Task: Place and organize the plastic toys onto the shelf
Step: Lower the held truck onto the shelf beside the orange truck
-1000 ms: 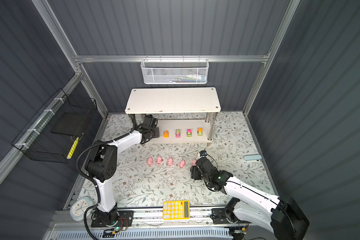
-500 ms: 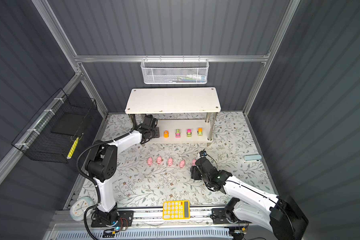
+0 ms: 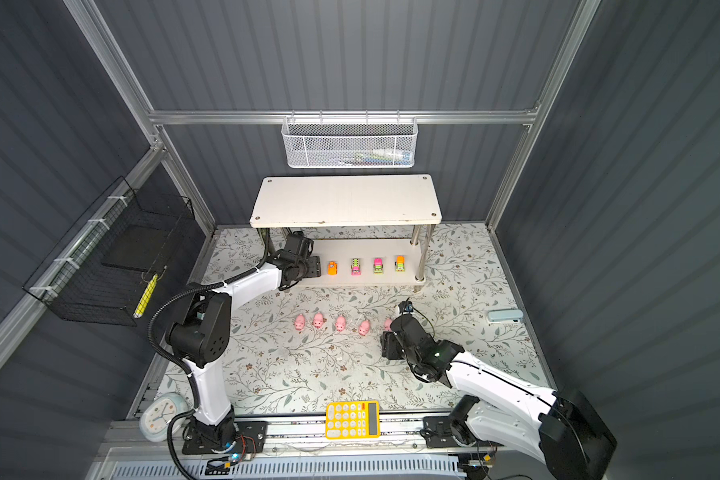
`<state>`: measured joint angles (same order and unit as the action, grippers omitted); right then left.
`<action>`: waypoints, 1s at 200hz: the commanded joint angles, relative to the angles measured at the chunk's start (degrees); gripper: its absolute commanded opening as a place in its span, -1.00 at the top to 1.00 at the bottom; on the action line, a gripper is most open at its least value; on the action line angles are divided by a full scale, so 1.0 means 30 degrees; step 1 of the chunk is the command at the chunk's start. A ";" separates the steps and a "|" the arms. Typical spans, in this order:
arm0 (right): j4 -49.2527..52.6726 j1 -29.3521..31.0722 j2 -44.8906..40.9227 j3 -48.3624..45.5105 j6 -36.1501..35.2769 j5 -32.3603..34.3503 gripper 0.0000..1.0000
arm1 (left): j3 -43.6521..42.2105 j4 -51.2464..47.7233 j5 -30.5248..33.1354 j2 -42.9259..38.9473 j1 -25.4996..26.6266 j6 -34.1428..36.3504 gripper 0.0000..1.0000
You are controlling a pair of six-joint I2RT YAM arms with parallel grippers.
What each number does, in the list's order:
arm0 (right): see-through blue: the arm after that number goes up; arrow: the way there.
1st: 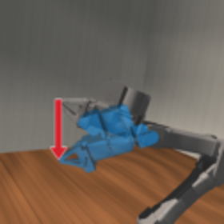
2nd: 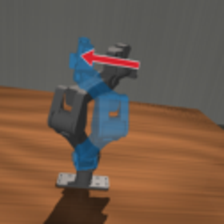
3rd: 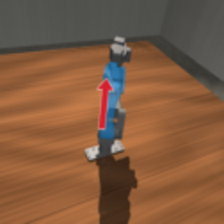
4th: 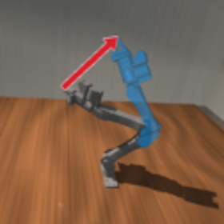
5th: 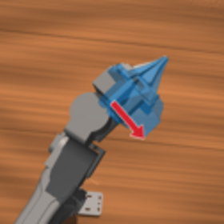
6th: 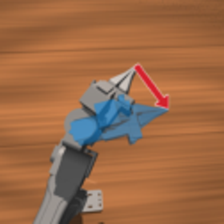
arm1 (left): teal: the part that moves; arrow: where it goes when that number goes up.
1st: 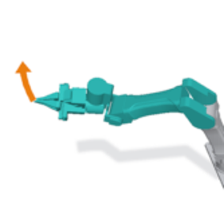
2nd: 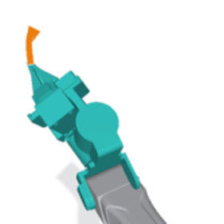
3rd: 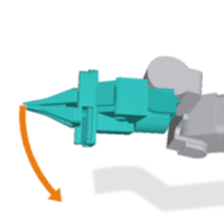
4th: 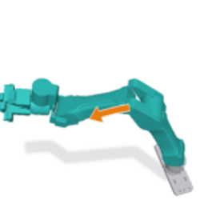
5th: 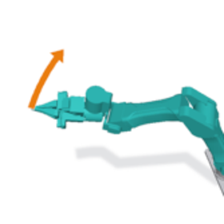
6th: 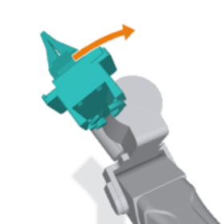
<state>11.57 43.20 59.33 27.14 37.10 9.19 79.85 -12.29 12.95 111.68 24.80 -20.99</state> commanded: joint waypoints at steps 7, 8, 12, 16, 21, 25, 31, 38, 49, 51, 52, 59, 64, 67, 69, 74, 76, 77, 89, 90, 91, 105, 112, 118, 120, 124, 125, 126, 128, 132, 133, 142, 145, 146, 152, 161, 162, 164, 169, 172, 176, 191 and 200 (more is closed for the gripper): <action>-0.0108 -0.0045 -0.0020 0.0316 0.0139 0.0055 -0.36 | -0.0106 -0.0241 -0.0680 -0.0024 -0.0238 -0.0658 -0.47; -0.0108 -0.0045 -0.0011 0.0323 0.0155 0.0048 -0.36 | -0.0105 -0.0239 -0.0682 -0.0021 -0.0238 -0.0668 -0.47; -0.0108 -0.0045 -0.0030 0.0302 0.0149 0.0053 -0.36 | -0.0119 -0.0172 -0.0763 -0.0004 -0.0238 -0.0745 -0.47; -0.0122 -0.0045 -0.0058 0.0312 0.0143 0.0046 -0.36 | -0.0158 -0.0062 -0.0797 -0.0020 -0.0238 -0.0812 -0.47; -0.0081 -0.0045 -0.0045 0.0316 0.0146 0.0061 -0.36 | -0.0256 0.0085 -0.0846 -0.0061 -0.0238 -0.0927 -0.47; -0.0079 -0.0043 -0.0037 0.0303 0.0144 0.0071 -0.36 | -0.0354 0.0222 -0.0895 -0.0130 -0.0238 -0.1008 -0.47; -0.0093 -0.0044 -0.0067 0.0296 0.0158 0.0077 -0.36 | -0.0472 0.0436 -0.0912 -0.0227 -0.0238 -0.1107 -0.47; -0.0052 -0.0045 -0.0098 0.0292 0.0152 0.0079 -0.36 | -0.0586 0.0636 -0.0997 -0.0320 -0.0239 -0.1168 -0.47; -0.0049 -0.0043 -0.0070 0.0297 0.0128 0.0118 -0.36 | -0.0639 0.0782 -0.1235 -0.0337 -0.0238 -0.1121 -0.48; -0.0049 -0.0044 -0.0070 0.0314 0.0124 0.0127 -0.36 | -0.0648 0.0816 -0.1254 -0.0340 -0.0238 -0.1118 -0.48; -0.0049 -0.0044 -0.0065 0.0307 0.0104 0.0143 -0.36 | -0.0640 0.0816 -0.1262 -0.0341 -0.0238 -0.1103 -0.48; -0.0056 -0.0045 -0.0064 0.0308 0.0100 0.0082 -0.36 | -0.0606 0.0824 -0.1355 -0.0303 -0.0238 -0.1086 -0.49; -0.0079 -0.0045 -0.0060 0.0307 0.0073 0.0088 -0.36 | -0.0593 0.0821 -0.1371 -0.0270 -0.0238 -0.1068 -0.50; -0.0078 -0.0045 -0.0034 0.0320 0.0068 0.0099 -0.36 | -0.0576 0.0799 -0.1359 -0.0255 -0.0246 -0.1060 -0.50; -0.0086 -0.0030 -0.0032 0.0313 0.0058 0.0078 -0.36 | -0.0552 0.0805 -0.1380 -0.0276 -0.0240 -0.1074 -0.50; -0.0104 -0.0044 -0.0002 0.0307 0.0056 0.0098 -0.36 | -0.0584 0.0796 -0.1355 -0.0309 -0.0238 -0.1088 -0.52; -0.0107 -0.0044 0.0020 0.0324 0.0055 0.0100 -0.36 | -0.0612 0.0790 -0.1320 -0.0289 -0.0238 -0.1088 -0.53; -0.0107 -0.0045 0.0024 0.0342 0.0055 0.0100 -0.36 | -0.0607 0.0789 -0.1310 -0.0315 -0.0238 -0.1088 -0.53; -0.0143 -0.0044 0.0100 0.0341 0.0051 0.0067 -0.36 | -0.0703 0.0775 -0.1028 -0.0422 -0.0239 -0.1143 -0.55; -0.0155 -0.0044 0.0093 0.0365 0.0067 0.0069 -0.36 | -0.0726 0.0781 -0.1017 -0.0455 -0.0239 -0.1145 -0.56; -0.0175 -0.0044 0.0090 0.0362 0.0076 0.0070 -0.36 | -0.0723 0.0799 -0.0997 -0.0471 -0.0238 -0.1146 -0.56; -0.0235 -0.0045 0.0174 0.0359 0.0040 0.0035 -0.36 | -0.0934 0.0990 -0.0926 -0.0698 -0.0238 -0.1147 -0.59; -0.0299 -0.0045 0.0213 0.0362 0.0032 0.0016 -0.36 | -0.0991 0.0995 -0.0889 -0.0767 -0.0238 -0.1147 -0.60; -0.0311 -0.0045 0.0269 0.0394 0.0051 -0.0014 -0.36 | -0.1013 0.1009 -0.0845 -0.0837 -0.0238 -0.1147 -0.60; -0.0312 -0.0045 0.0271 0.0412 0.0032 -0.0016 -0.36 | -0.0998 0.0997 -0.0819 -0.0846 -0.0238 -0.1147 -0.61; -0.0338 -0.0045 0.0305 0.0390 0.0027 0.0007 -0.36 | -0.0992 0.0980 -0.0753 -0.0865 -0.0238 -0.1147 -0.61; -0.0355 -0.0045 0.0327 0.0404 0.0041 -0.0005 -0.36 | -0.0987 0.0972 -0.0733 -0.0867 -0.0238 -0.1147 -0.61; -0.0363 -0.0045 0.0324 0.0425 0.0033 -0.0025 -0.36 | -0.0985 0.0968 -0.0723 -0.0882 -0.0238 -0.1132 -0.62; -0.0362 -0.0045 0.0358 0.0420 0.0013 -0.0034 -0.36 | -0.0991 0.0942 -0.0686 -0.0909 -0.0238 -0.1128 -0.62; -0.0358 -0.0045 0.0373 0.0440 0.0012 -0.0038 -0.36 | -0.0984 0.0936 -0.0647 -0.0941 -0.0238 -0.1160 -0.63; -0.0365 -0.0045 0.0376 0.0443 0.0018 -0.0057 -0.36 | -0.0984 0.0935 -0.0636 -0.0949 -0.0238 -0.1153 -0.63; -0.0401 -0.0045 0.0430 0.0463 0.0011 -0.0039 -0.36 | -0.0969 0.0920 -0.0525 -0.0998 -0.0238 -0.1121 -0.64; -0.0423 -0.0045 0.0437 0.0475 0.0009 -0.0060 -0.36 | -0.0982 0.0929 -0.0485 -0.1020 -0.0238 -0.1092 -0.65; -0.0426 -0.0030 0.0437 0.0461 0.0017 -0.0068 -0.36 | -0.0982 0.0931 -0.0496 -0.1018 -0.0238 -0.1090 -0.65; -0.0446 -0.0044 0.0466 0.0464 0.0014 -0.0072 -0.36 | -0.0976 0.0941 -0.0453 -0.1044 -0.0238 -0.1062 -0.66; -0.0470 -0.0045 0.0467 0.0452 0.0008 -0.0076 -0.36 | -0.0985 0.0935 -0.0421 -0.1090 -0.0238 -0.1059 -0.67; -0.0479 -0.0045 0.0467 0.0464 0.0017 -0.0076 -0.36 | -0.0999 0.0934 -0.0406 -0.1096 -0.0238 -0.1059 -0.67; -0.0472 -0.0037 0.0467 0.0451 0.0001 -0.0075 -0.36 | -0.0995 0.0934 -0.0417 -0.1109 -0.0238 -0.1044 -0.67; -0.0462 -0.0030 0.0467 0.0451 -0.0003 -0.0085 -0.36 | -0.1013 0.0934 -0.0383 -0.1172 -0.0238 -0.1037 -0.67; -0.0467 -0.0043 0.0467 0.0437 0.0003 -0.0051 -0.36 | -0.1038 0.0938 -0.0346 -0.1181 -0.0238 -0.1030 -0.67; -0.0467 -0.0044 0.0467 0.0421 -0.0004 -0.0046 -0.36 | -0.1042 0.0965 -0.0260 -0.1229 -0.0238 -0.1008 -0.67; -0.0448 -0.0044 0.0410 0.0368 0.0026 -0.0048 -0.36 | -0.1069 0.0914 0.0025 -0.1445 -0.0238 -0.0956 -0.68; -0.0433 -0.0045 0.0387 0.0337 0.0058 -0.0046 -0.36 | -0.1093 0.0884 0.0183 -0.1619 -0.0238 -0.0899 -0.68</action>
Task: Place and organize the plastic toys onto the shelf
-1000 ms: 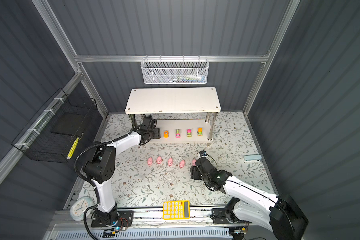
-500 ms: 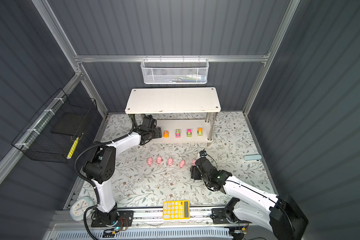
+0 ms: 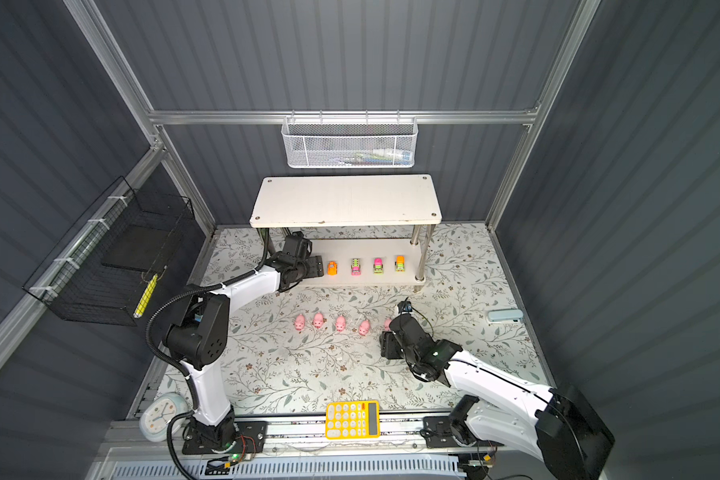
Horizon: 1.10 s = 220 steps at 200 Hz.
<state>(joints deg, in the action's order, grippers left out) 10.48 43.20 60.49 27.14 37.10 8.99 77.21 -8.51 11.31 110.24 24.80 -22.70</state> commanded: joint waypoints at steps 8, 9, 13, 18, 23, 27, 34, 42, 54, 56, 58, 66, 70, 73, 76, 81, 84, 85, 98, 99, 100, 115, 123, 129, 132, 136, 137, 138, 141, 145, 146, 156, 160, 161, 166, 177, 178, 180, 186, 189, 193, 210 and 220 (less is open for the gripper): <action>-0.0090 -0.0045 -0.0003 0.0315 0.0057 0.0004 -0.36 | -0.0304 -0.0354 0.0719 -0.1310 -0.0238 -0.0286 -0.68; -0.0092 -0.0045 -0.0005 0.0323 0.0070 -0.0003 -0.36 | -0.0335 -0.0369 0.0716 -0.1317 -0.0238 -0.0286 -0.68; -0.0096 -0.0045 -0.0007 0.0311 0.0072 0.0016 -0.36 | -0.0384 -0.0384 0.0681 -0.1394 -0.0238 -0.0285 -0.68; -0.0113 -0.0030 -0.0007 0.0301 0.0055 0.0016 -0.36 | -0.0445 -0.0385 0.0631 -0.1520 -0.0224 -0.0300 -0.68; -0.0096 -0.0044 -0.0007 0.0322 0.0055 0.0019 -0.36 | -0.0581 -0.0369 0.0555 -0.1674 -0.0213 -0.0325 -0.68; -0.0130 -0.0045 0.0019 0.0304 0.0076 0.0021 -0.36 | -0.0694 -0.0342 0.0437 -0.1777 -0.0217 -0.0383 -0.68; -0.0124 -0.0045 0.0048 0.0305 0.0055 0.0048 -0.36 | -0.0912 -0.0283 0.0282 -0.2013 -0.0216 -0.0445 -0.68; -0.0179 -0.0044 0.0096 0.0328 0.0054 -0.0001 -0.36 | -0.1219 -0.0225 0.0192 -0.2304 -0.0209 -0.0558 -0.68; -0.0258 -0.0045 0.0167 0.0308 0.0056 -0.0045 -0.36 | -0.1735 -0.0164 0.0130 -0.2786 -0.0210 -0.0716 -0.68; -0.0267 -0.0045 0.0176 0.0317 0.0055 -0.0062 -0.36 | -0.1814 -0.0154 0.0120 -0.2870 -0.0209 -0.0723 -0.68; -0.0270 -0.0045 0.0193 0.0327 0.0055 -0.0067 -0.36 | -0.1899 -0.0151 0.0081 -0.2942 -0.0187 -0.0724 -0.68; -0.0300 -0.0045 0.0252 0.0316 0.0057 -0.0097 -0.36 | -0.2195 -0.0151 0.0050 -0.3287 -0.0180 -0.0781 -0.68; -0.0328 -0.0045 0.0249 0.0327 0.0093 -0.0114 -0.36 | -0.2349 -0.0151 -0.0001 -0.3433 -0.0180 -0.0798 -0.68; -0.0329 -0.0045 0.0256 0.0307 0.0096 -0.0125 -0.36 | -0.2452 -0.0151 -0.0025 -0.3552 -0.0180 -0.0811 -0.68; -0.0355 -0.0045 0.0271 0.0309 0.0089 -0.0127 -0.36 | -0.2553 -0.0151 -0.0047 -0.3673 -0.0172 -0.0827 -0.68; -0.0359 -0.0045 0.0286 0.0318 0.0086 -0.0128 -0.36 | -0.2721 -0.0178 -0.0127 -0.3849 -0.0153 -0.0867 -0.68; -0.0362 -0.0045 0.0312 0.0306 0.0069 -0.0127 -0.36 | -0.2821 -0.0172 -0.0198 -0.3955 -0.0151 -0.0893 -0.68; -0.0361 -0.0045 0.0314 0.0333 0.0062 -0.0142 -0.36 | -0.2853 -0.0176 -0.0197 -0.3988 -0.0150 -0.0897 -0.68; -0.0415 -0.0044 0.0315 0.0342 0.0060 -0.0159 -0.36 | -0.3247 -0.0150 -0.0524 -0.4360 -0.0106 -0.0934 -0.68; -0.0416 -0.0044 0.0315 0.0336 0.0057 -0.0157 -0.36 | -0.3271 -0.0150 -0.0551 -0.4395 -0.0099 -0.0932 -0.68; -0.0417 -0.0044 0.0301 0.0348 0.0056 -0.0157 -0.36 | -0.3298 -0.0151 -0.0578 -0.4413 -0.0095 -0.0931 -0.68; -0.0418 -0.0045 0.0352 0.0385 0.0055 -0.0129 -0.36 | -0.3735 0.0034 -0.1004 -0.4706 -0.0035 -0.0822 -0.69; -0.0432 -0.0045 0.0345 0.0374 0.0058 -0.0127 -0.36 | -0.3932 0.0223 -0.1325 -0.4796 -0.0020 -0.0704 -0.69; -0.0445 -0.0045 0.0345 0.0377 0.0069 -0.0172 -0.36 | -0.4051 0.0330 -0.1543 -0.4833 -0.0015 -0.0655 -0.69; -0.0446 -0.0045 0.0345 0.0354 0.0089 -0.0169 -0.36 | -0.4126 0.0382 -0.1639 -0.4844 -0.0013 -0.0625 -0.69; -0.0425 -0.0045 0.0345 0.0361 0.0086 -0.0174 -0.36 | -0.4208 0.0502 -0.1722 -0.4887 0.0021 -0.0601 -0.69; -0.0436 -0.0045 0.0345 0.0360 0.0085 -0.0180 -0.36 | -0.4235 0.0512 -0.1750 -0.4893 0.0023 -0.0590 -0.69; -0.0441 -0.0045 0.0345 0.0360 0.0099 -0.0168 -0.36 | -0.4263 0.0562 -0.1764 -0.4896 0.0024 -0.0569 -0.69; -0.0424 -0.0041 0.0319 0.0337 0.0111 -0.0183 -0.36 | -0.4317 0.0616 -0.1831 -0.4921 0.0044 -0.0552 -0.69; -0.0418 -0.0044 0.0316 0.0347 0.0086 -0.0207 -0.36 | -0.4412 0.0710 -0.1877 -0.4958 0.0080 -0.0535 -0.69; -0.0418 -0.0044 0.0316 0.0338 0.0099 -0.0196 -0.36 | -0.4439 0.0749 -0.1901 -0.4958 0.0082 -0.0527 -0.69; -0.0366 -0.0045 0.0272 0.0304 0.0128 -0.0170 -0.36 | -0.4650 0.0971 -0.2011 -0.5044 0.0169 -0.0459 -0.69; -0.0359 -0.0045 0.0258 0.0301 0.0143 -0.0181 -0.36 | -0.4724 0.1071 -0.2040 -0.5073 0.0199 -0.0439 -0.69; -0.0359 -0.0045 0.0243 0.0286 0.0143 -0.0169 -0.36 | -0.4742 0.1090 -0.2055 -0.5089 0.0215 -0.0435 -0.69; -0.0359 -0.0045 0.0202 0.0294 0.0175 -0.0150 -0.36 | -0.4834 0.1201 -0.2118 -0.5142 0.0278 -0.0395 -0.69; -0.0332 -0.0045 0.0126 0.0225 0.0201 -0.0129 -0.36 | -0.5008 0.1399 -0.2246 -0.5267 0.0375 -0.0346 -0.68; -0.0331 -0.0045 0.0118 0.0219 0.0201 -0.0142 -0.36 | -0.5016 0.1415 -0.2246 -0.5274 0.0405 -0.0345 -0.68; -0.0330 -0.0045 0.0112 0.0222 0.0216 -0.0138 -0.36 | -0.5051 0.1427 -0.2261 -0.5301 0.0443 -0.0322 -0.68; -0.0320 -0.0045 0.0067 0.0213 0.0209 -0.0127 -0.36 | -0.5109 0.1460 -0.2292 -0.5363 0.0542 -0.0272 -0.67; -0.0303 -0.0045 0.0054 0.0187 0.0220 -0.0131 -0.36 | -0.5111 0.1461 -0.2304 -0.5368 0.0573 -0.0258 -0.67; -0.0273 -0.0045 0.0037 0.0196 0.0239 -0.0114 -0.36 | -0.5126 0.1464 -0.2305 -0.5396 0.0631 -0.0256 -0.67; -0.0302 -0.0045 0.0023 0.0143 0.0260 -0.0085 -0.36 | -0.5300 0.1591 -0.2249 -0.5425 0.0912 -0.0307 -0.67; -0.0344 -0.0030 0.0103 0.0139 0.0260 -0.0101 -0.36 | -0.5418 0.1719 -0.2054 -0.5456 0.1146 -0.0351 -0.67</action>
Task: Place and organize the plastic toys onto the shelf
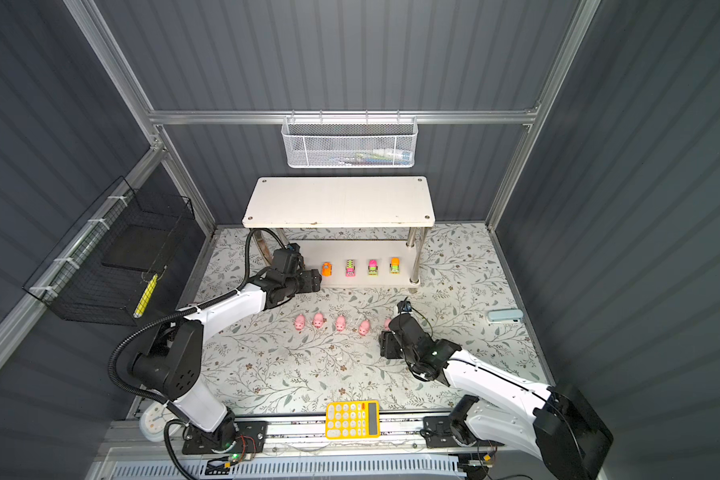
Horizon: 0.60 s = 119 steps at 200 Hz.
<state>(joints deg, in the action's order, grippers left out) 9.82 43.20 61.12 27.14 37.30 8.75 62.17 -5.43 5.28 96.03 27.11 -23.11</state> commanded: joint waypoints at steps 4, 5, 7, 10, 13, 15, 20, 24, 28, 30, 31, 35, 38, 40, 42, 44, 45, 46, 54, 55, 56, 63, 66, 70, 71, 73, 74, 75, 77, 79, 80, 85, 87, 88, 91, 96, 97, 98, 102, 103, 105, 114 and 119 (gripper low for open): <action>-0.0139 -0.0044 -0.0079 0.0155 0.0209 -0.0018 -0.36 | -0.0448 0.0746 -0.0012 -0.0746 0.0484 -0.0248 -0.67; -0.0140 -0.0044 -0.0075 0.0155 0.0216 -0.0032 -0.36 | -0.0478 0.0751 0.0008 -0.0748 0.0499 -0.0242 -0.67; -0.0155 -0.0044 -0.0073 0.0154 0.0214 -0.0043 -0.36 | -0.0480 0.0777 0.0023 -0.0757 0.0546 -0.0251 -0.67; -0.0168 -0.0045 -0.0046 0.0154 0.0197 -0.0046 -0.36 | -0.0531 0.0784 0.0064 -0.0758 0.0609 -0.0303 -0.67; -0.0184 -0.0045 -0.0021 0.0165 0.0194 -0.0047 -0.36 | -0.0563 0.0789 0.0127 -0.0765 0.0690 -0.0342 -0.67; -0.0188 -0.0045 0.0000 0.0157 0.0209 -0.0061 -0.36 | -0.0567 0.0786 0.0162 -0.0754 0.0748 -0.0386 -0.67; -0.0198 -0.0045 0.0041 0.0196 0.0198 -0.0082 -0.36 | -0.0648 0.0811 0.0206 -0.0777 0.0870 -0.0477 -0.67; -0.0199 -0.0045 0.0053 0.0188 0.0194 -0.0049 -0.36 | -0.0681 0.0856 0.0231 -0.0786 0.0986 -0.0545 -0.67; -0.0202 -0.0045 0.0074 0.0187 0.0227 -0.0087 -0.36 | -0.0719 0.0844 0.0295 -0.0805 0.1114 -0.0578 -0.67; -0.0200 -0.0030 0.0075 0.0214 0.0224 -0.0079 -0.36 | -0.0752 0.0844 0.0329 -0.0829 0.1183 -0.0606 -0.67; -0.0199 -0.0037 0.0075 0.0228 0.0224 -0.0077 -0.36 | -0.0777 0.0844 0.0369 -0.0848 0.1214 -0.0626 -0.67; -0.0199 -0.0044 0.0101 0.0226 0.0231 -0.0089 -0.36 | -0.0841 0.0844 0.0503 -0.0880 0.1364 -0.0684 -0.67; -0.0199 -0.0045 0.0104 0.0214 0.0228 -0.0078 -0.36 | -0.0906 0.0844 0.0607 -0.0924 0.1520 -0.0720 -0.67; -0.0199 -0.0045 0.0082 0.0228 0.0224 -0.0077 -0.36 | -0.0938 0.0844 0.0685 -0.0947 0.1592 -0.0766 -0.67; -0.0199 -0.0045 0.0077 0.0231 0.0224 -0.0076 -0.36 | -0.0975 0.0844 0.0719 -0.0997 0.1676 -0.0800 -0.67; -0.0184 -0.0045 0.0075 0.0232 0.0223 -0.0054 -0.36 | -0.1014 0.0844 0.0786 -0.1024 0.1741 -0.0816 -0.67; -0.0177 -0.0045 0.0075 0.0237 0.0238 -0.0050 -0.36 | -0.1040 0.0844 0.0803 -0.1033 0.1786 -0.0833 -0.67; -0.0173 -0.0045 0.0075 0.0239 0.0231 -0.0049 -0.36 | -0.1053 0.0844 0.0840 -0.1053 0.1823 -0.0841 -0.67; -0.0149 -0.0045 0.0060 0.0254 0.0227 -0.0038 -0.36 | -0.1256 0.0866 0.1039 -0.1239 0.2067 -0.1013 -0.67; -0.0130 -0.0045 0.0053 0.0262 0.0225 -0.0042 -0.36 | -0.1263 0.0870 0.1046 -0.1258 0.2096 -0.1049 -0.67; -0.0120 -0.0045 0.0049 0.0267 0.0224 -0.0015 -0.36 | -0.1282 0.0871 0.1064 -0.1282 0.2125 -0.1067 -0.68; -0.0096 -0.0045 0.0046 0.0290 0.0223 0.0012 -0.36 | -0.1488 0.0900 0.1152 -0.1457 0.2287 -0.1233 -0.68; -0.0083 -0.0045 0.0071 0.0292 0.0223 0.0012 -0.36 | -0.1569 0.0902 0.1201 -0.1552 0.2372 -0.1308 -0.68; -0.0060 -0.0045 0.0075 0.0307 0.0225 0.0061 -0.36 | -0.1703 0.0902 0.1238 -0.1686 0.2455 -0.1450 -0.68; -0.0056 -0.0045 0.0075 0.0304 0.0224 0.0066 -0.36 | -0.1721 0.0902 0.1263 -0.1731 0.2465 -0.1472 -0.68; -0.0053 -0.0045 0.0075 0.0338 0.0216 0.0040 -0.36 | -0.1801 0.0902 0.1303 -0.1801 0.2510 -0.1540 -0.68; -0.0053 -0.0045 0.0075 0.0349 0.0220 0.0070 -0.36 | -0.1829 0.0902 0.1295 -0.1876 0.2522 -0.1561 -0.68; -0.0038 -0.0045 0.0090 0.0354 0.0222 0.0070 -0.36 | -0.1858 0.0902 0.1321 -0.1899 0.2543 -0.1601 -0.67; -0.0034 -0.0045 0.0101 0.0380 0.0201 0.0056 -0.36 | -0.1938 0.0924 0.1354 -0.1974 0.2580 -0.1631 -0.67; -0.0011 -0.0045 0.0103 0.0386 0.0196 0.0067 -0.36 | -0.2016 0.0930 0.1385 -0.2074 0.2612 -0.1653 -0.67; -0.0002 -0.0045 0.0118 0.0402 0.0195 0.0069 -0.36 | -0.2039 0.0931 0.1395 -0.2115 0.2632 -0.1662 -0.67; 0.0048 -0.0045 0.0155 0.0440 0.0168 0.0053 -0.37 | -0.2227 0.0932 0.1505 -0.2369 0.2716 -0.1753 -0.67; 0.0075 -0.0045 0.0161 0.0467 0.0166 0.0051 -0.37 | -0.2316 0.0932 0.1569 -0.2488 0.2748 -0.1786 -0.67; 0.0085 -0.0045 0.0176 0.0501 0.0165 0.0061 -0.37 | -0.2365 0.0917 0.1589 -0.2541 0.2759 -0.1802 -0.67; 0.0126 -0.0045 0.0190 0.0520 0.0139 0.0109 -0.37 | -0.2484 0.0904 0.1662 -0.2746 0.2789 -0.1826 -0.68; 0.0237 -0.0045 0.0245 0.0612 0.0108 0.0183 -0.37 | -0.2653 0.0834 0.1752 -0.3031 0.2826 -0.1893 -0.67; 0.0268 -0.0045 0.0263 0.0647 0.0107 0.0185 -0.37 | -0.2694 0.0809 0.1769 -0.3092 0.2841 -0.1914 -0.67; 0.0269 -0.0045 0.0271 0.0650 0.0092 0.0201 -0.37 | -0.2744 0.0797 0.1792 -0.3166 0.2849 -0.1924 -0.67; 0.0360 -0.0045 0.0305 0.0727 0.0092 0.0271 -0.37 | -0.2877 0.0744 0.1828 -0.3396 0.2840 -0.1998 -0.67; 0.0373 -0.0045 0.0307 0.0734 0.0085 0.0258 -0.37 | -0.2924 0.0735 0.1836 -0.3465 0.2848 -0.2010 -0.67; 0.0391 -0.0045 0.0345 0.0768 0.0057 0.0293 -0.37 | -0.2988 0.0707 0.1857 -0.3574 0.2855 -0.2034 -0.68; 0.0497 -0.0045 0.0451 0.0891 0.0036 0.0402 -0.37 | -0.3351 0.0599 0.1893 -0.4105 0.2900 -0.2242 -0.68; 0.0526 -0.0070 0.0560 0.0952 -0.0011 0.0420 -0.37 | -0.3591 0.0555 0.1871 -0.4419 0.2936 -0.2368 -0.67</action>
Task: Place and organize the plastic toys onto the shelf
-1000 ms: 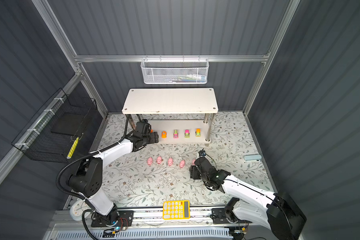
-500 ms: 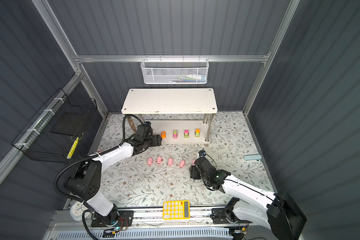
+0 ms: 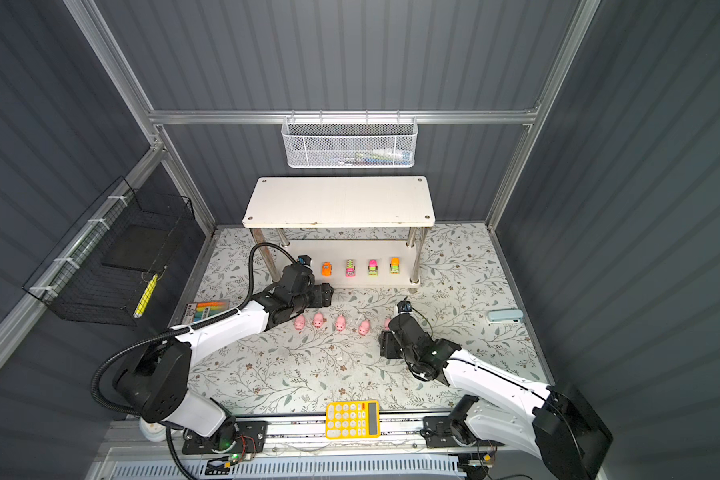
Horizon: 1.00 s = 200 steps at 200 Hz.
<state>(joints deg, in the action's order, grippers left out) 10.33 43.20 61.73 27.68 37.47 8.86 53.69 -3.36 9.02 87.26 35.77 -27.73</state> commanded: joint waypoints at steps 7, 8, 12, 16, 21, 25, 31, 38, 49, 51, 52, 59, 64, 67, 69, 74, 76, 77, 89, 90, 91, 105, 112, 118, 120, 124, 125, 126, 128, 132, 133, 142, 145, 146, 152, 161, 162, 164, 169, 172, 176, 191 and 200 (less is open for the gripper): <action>0.0437 -0.0100 0.0496 0.0965 -0.0172 0.0459 -0.37 | -0.1066 -0.0274 0.0642 -0.1921 0.0129 -0.0963 -0.67; 0.0446 -0.0116 0.0535 0.0981 -0.0179 0.0481 -0.37 | -0.1103 -0.0296 0.0649 -0.1999 0.0138 -0.0973 -0.67; 0.0503 -0.0146 0.0612 0.1114 -0.0281 0.0485 -0.37 | -0.1298 -0.0365 0.0665 -0.2243 0.0196 -0.1032 -0.67; 0.0554 -0.0183 0.0644 0.1254 -0.0410 0.0505 -0.37 | -0.1475 -0.0439 0.0720 -0.2510 0.0269 -0.1090 -0.67; 0.0594 -0.0232 0.0654 0.1401 -0.0553 0.0565 -0.38 | -0.1731 -0.0555 0.0797 -0.2835 0.0385 -0.1171 -0.67; 0.0644 -0.0274 0.1244 0.1546 -0.0709 0.0613 -0.37 | -0.1923 -0.0634 0.0874 -0.3111 0.0435 -0.1234 -0.67; 0.0735 -0.0411 0.1517 0.1735 -0.0909 0.0652 -0.38 | -0.2275 -0.0751 0.0997 -0.3554 0.0567 -0.1395 -0.67; 0.0773 -0.0629 0.1838 0.1941 -0.1127 0.0645 -0.38 | -0.2694 -0.0779 0.1030 -0.4050 0.0684 -0.1633 -0.68; 0.0757 -0.1065 0.2326 0.2171 -0.1603 0.0315 -0.39 | -0.3365 -0.0864 0.1023 -0.4880 0.0817 -0.1982 -0.67; 0.0735 -0.1127 0.2389 0.2206 -0.1691 0.0280 -0.39 | -0.3461 -0.0893 0.1027 -0.5033 0.0857 -0.2038 -0.67; 0.0726 -0.1172 0.2404 0.2217 -0.1730 0.0245 -0.39 | -0.3516 -0.0913 0.1032 -0.5107 0.0868 -0.2067 -0.67; 0.0652 -0.1450 0.2667 0.2317 -0.2066 0.0074 -0.38 | -0.3898 -0.1015 0.1066 -0.5633 0.0934 -0.2261 -0.67; 0.0612 -0.1637 0.2844 0.2392 -0.2237 -0.0033 -0.39 | -0.4141 -0.1113 0.1045 -0.6017 0.0966 -0.2349 -0.67; 0.0602 -0.1749 0.2931 0.2417 -0.2336 -0.0092 -0.39 | -0.4257 -0.1200 0.1072 -0.6260 0.0989 -0.2406 -0.67; 0.0601 -0.1826 0.3038 0.2444 -0.2416 -0.0137 -0.39 | -0.4351 -0.1256 0.1090 -0.6403 0.0995 -0.2452 -0.67; 0.0550 -0.1978 0.3232 0.2538 -0.2580 -0.0253 -0.39 | -0.4530 -0.1375 0.1150 -0.6764 0.1024 -0.2518 -0.67; 0.0544 -0.2059 0.3311 0.2569 -0.2623 -0.0309 -0.39 | -0.4616 -0.1453 0.1176 -0.6947 0.1040 -0.2531 -0.67; 0.0543 -0.2092 0.3364 0.2589 -0.2650 -0.0328 -0.39 | -0.4636 -0.1471 0.1180 -0.7016 0.1048 -0.2533 -0.67; 0.0542 -0.2368 0.4070 0.2925 -0.3016 -0.0581 -0.39 | -0.5001 -0.1811 0.1351 -0.7856 0.1084 -0.2565 -0.67; 0.0557 -0.2407 0.4138 0.2957 -0.3037 -0.0596 -0.39 | -0.5004 -0.1840 0.1356 -0.7896 0.1085 -0.2565 -0.67; 0.0564 -0.2413 0.4173 0.2973 -0.3076 -0.0618 -0.39 | -0.5049 -0.1870 0.1372 -0.7989 0.1085 -0.2565 -0.67; 0.0600 -0.2518 0.5099 0.3448 -0.3452 -0.0891 -0.39 | -0.5276 -0.2419 0.1769 -0.8724 0.1085 -0.2493 -0.68; 0.0624 -0.2526 0.5553 0.3729 -0.3604 -0.0982 -0.39 | -0.5308 -0.2682 0.1898 -0.9008 0.1085 -0.2423 -0.68; 0.0591 -0.2519 0.5951 0.3924 -0.3729 -0.1055 -0.38 | -0.5325 -0.2841 0.1995 -0.9179 0.1085 -0.2347 -0.68; 0.0598 -0.2509 0.6064 0.3985 -0.3753 -0.1066 -0.38 | -0.5342 -0.2882 0.1987 -0.9243 0.1085 -0.2335 -0.68; 0.0580 -0.2506 0.6280 0.4075 -0.3790 -0.1097 -0.38 | -0.5355 -0.2959 0.2034 -0.9328 0.1083 -0.2305 -0.68; 0.0590 -0.2506 0.6342 0.4104 -0.3804 -0.1088 -0.37 | -0.5357 -0.2986 0.2034 -0.9350 0.1084 -0.2303 -0.68; 0.0595 -0.2506 0.6402 0.4133 -0.3812 -0.1084 -0.37 | -0.5357 -0.3014 0.2034 -0.9360 0.1084 -0.2302 -0.68; 0.0592 -0.2520 0.6521 0.4183 -0.3832 -0.1080 -0.37 | -0.5380 -0.3035 0.2078 -0.9405 0.1085 -0.2301 -0.69; 0.0600 -0.2518 0.6752 0.4285 -0.3903 -0.1107 -0.36 | -0.5420 -0.3085 0.2090 -0.9507 0.1078 -0.2301 -0.69; 0.0586 -0.2512 0.6812 0.4311 -0.3920 -0.1122 -0.36 | -0.5418 -0.3093 0.2091 -0.9527 0.1081 -0.2301 -0.69; 0.0516 -0.2533 0.7160 0.4478 -0.3939 -0.1229 -0.35 | -0.5501 -0.3187 0.2182 -0.9601 0.1085 -0.2289 -0.69; 0.0513 -0.2535 0.7301 0.4545 -0.3911 -0.1215 -0.34 | -0.5548 -0.3217 0.2202 -0.9645 0.1085 -0.2296 -0.69; 0.0513 -0.2535 0.7321 0.4558 -0.3924 -0.1221 -0.34 | -0.5541 -0.3232 0.2206 -0.9640 0.1085 -0.2299 -0.69; 0.0535 -0.2511 0.7615 0.4681 -0.3935 -0.1227 -0.31 | -0.5589 -0.3224 0.2273 -0.9687 0.1084 -0.2303 -0.69; 0.0560 -0.2518 0.7905 0.4816 -0.3892 -0.1235 -0.29 | -0.5687 -0.3212 0.2283 -0.9722 0.1081 -0.2301 -0.69; 0.0565 -0.2512 0.7931 0.4826 -0.3870 -0.1245 -0.28 | -0.5698 -0.3185 0.2275 -0.9722 0.1083 -0.2301 -0.69; 0.0570 -0.2514 0.7972 0.4848 -0.3839 -0.1209 -0.28 | -0.5707 -0.3173 0.2285 -0.9730 0.1084 -0.2301 -0.69; 0.0597 -0.2519 0.8100 0.4879 -0.3776 -0.1151 -0.27 | -0.5775 -0.3135 0.2287 -0.9771 0.1085 -0.2301 -0.69; 0.0600 -0.2529 0.8143 0.4888 -0.3755 -0.1088 -0.26 | -0.5780 -0.3116 0.2270 -0.9747 0.1085 -0.2301 -0.69; 0.0573 -0.2514 0.8179 0.4895 -0.3738 -0.1095 -0.24 | -0.5769 -0.3103 0.2285 -0.9726 0.1085 -0.2301 -0.69; 0.0571 -0.2535 0.8415 0.4898 -0.3746 -0.0985 -0.21 | -0.5790 -0.3110 0.2318 -0.9640 0.1085 -0.2303 -0.70; 0.0600 -0.2514 0.8523 0.4924 -0.3772 -0.0801 -0.19 | -0.5816 -0.3087 0.2319 -0.9567 0.1085 -0.2305 -0.70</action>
<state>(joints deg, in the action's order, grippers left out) 11.42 35.77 86.43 41.39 26.59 5.63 36.93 -11.68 15.03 58.76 38.94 -34.35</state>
